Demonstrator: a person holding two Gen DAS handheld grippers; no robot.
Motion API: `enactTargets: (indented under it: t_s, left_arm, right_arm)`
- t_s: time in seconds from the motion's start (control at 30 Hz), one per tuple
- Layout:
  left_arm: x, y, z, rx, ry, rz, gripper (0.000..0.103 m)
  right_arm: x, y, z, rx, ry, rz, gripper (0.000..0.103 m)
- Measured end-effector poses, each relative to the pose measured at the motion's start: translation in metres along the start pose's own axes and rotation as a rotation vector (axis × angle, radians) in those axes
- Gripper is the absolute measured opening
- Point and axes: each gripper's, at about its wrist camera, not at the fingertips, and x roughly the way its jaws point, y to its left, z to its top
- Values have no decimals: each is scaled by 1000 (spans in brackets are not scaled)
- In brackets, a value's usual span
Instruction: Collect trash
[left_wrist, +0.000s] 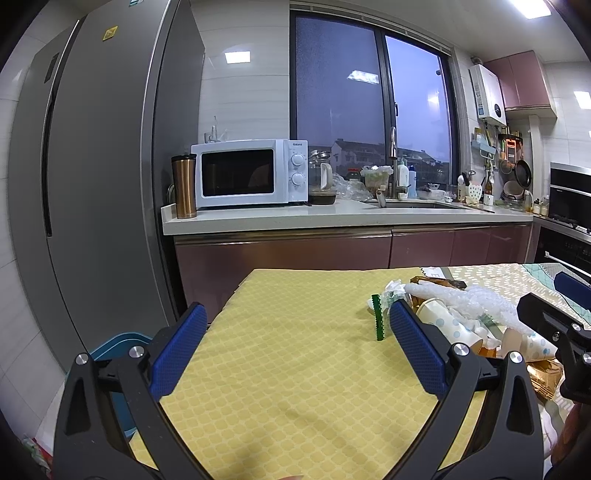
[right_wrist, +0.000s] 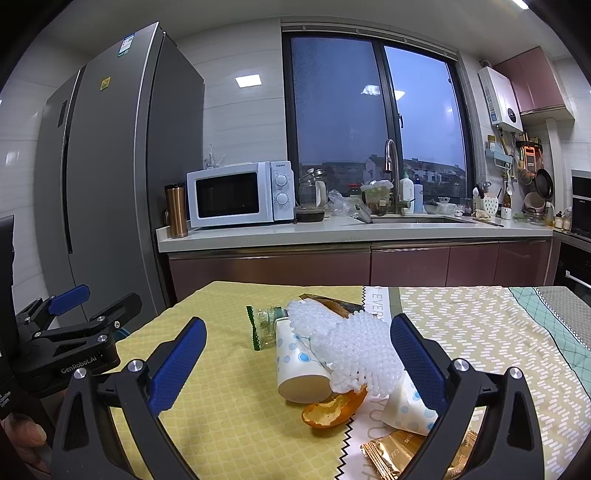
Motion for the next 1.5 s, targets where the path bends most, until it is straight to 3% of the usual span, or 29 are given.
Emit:
enactTargets:
  t_s: [0.3,0.43,0.7,0.9,1.17,1.5]
  left_arm:
    - [4,-5,-2,9,19,-22,97]
    - [9,-8,-3,16,36,-47,97]
    - [19,-30,-8,64,81,-137,97]
    - [32,-52,-14,98,146,-239,97]
    - [61,-69,-17,74,252,-345,97]
    - [99,-69,-8,92,310,-334,92]
  right_arm:
    - [4,-8,0,15,20,-2,96]
    - [4,-23,-3,28,34,-44,96]
    - [6,-61,-12,77,93,-124,92]
    - [15,-63,-20,40,140,-109,87]
    - [38,-55,-26,-23,212,-77,72]
    - [52,-65,-24,-12,238,-15,39]
